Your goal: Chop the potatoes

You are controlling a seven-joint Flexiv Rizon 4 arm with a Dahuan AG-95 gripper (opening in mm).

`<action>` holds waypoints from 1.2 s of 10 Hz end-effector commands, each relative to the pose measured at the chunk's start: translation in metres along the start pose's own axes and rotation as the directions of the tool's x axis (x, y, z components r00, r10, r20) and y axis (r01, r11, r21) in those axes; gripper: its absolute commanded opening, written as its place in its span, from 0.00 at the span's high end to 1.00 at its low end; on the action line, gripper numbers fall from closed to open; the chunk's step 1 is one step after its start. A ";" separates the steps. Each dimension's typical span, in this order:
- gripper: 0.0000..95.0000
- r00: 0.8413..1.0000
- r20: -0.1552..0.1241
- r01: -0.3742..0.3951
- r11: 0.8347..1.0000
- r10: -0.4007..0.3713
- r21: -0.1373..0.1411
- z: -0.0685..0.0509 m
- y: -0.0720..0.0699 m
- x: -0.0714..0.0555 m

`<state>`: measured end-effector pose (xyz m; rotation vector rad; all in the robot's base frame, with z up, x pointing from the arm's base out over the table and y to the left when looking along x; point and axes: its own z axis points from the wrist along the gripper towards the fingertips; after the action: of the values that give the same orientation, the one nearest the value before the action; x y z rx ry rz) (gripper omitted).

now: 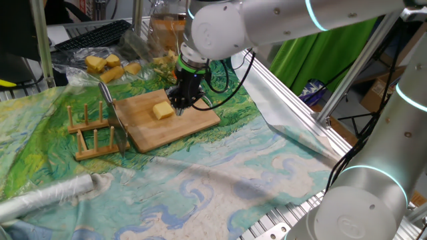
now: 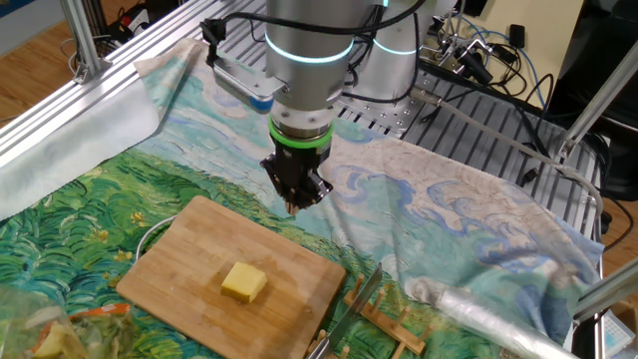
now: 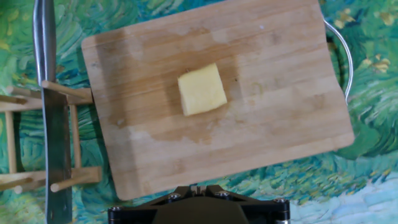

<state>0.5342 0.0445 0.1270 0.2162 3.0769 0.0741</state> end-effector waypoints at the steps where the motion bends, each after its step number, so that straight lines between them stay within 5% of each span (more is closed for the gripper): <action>1: 1.00 1.000 -0.029 -0.008 1.000 0.008 0.006 0.009 0.008 -0.010; 3: 1.00 0.998 -0.038 -0.050 0.998 0.051 0.022 0.015 0.017 -0.014; 5: 1.00 0.999 -0.046 -0.014 0.999 0.016 0.042 0.021 0.021 -0.022; 12: 1.00 0.999 -0.037 -0.014 0.999 0.015 0.043 0.040 0.051 -0.020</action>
<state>0.5615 0.0956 0.0906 0.2394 3.1173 0.0140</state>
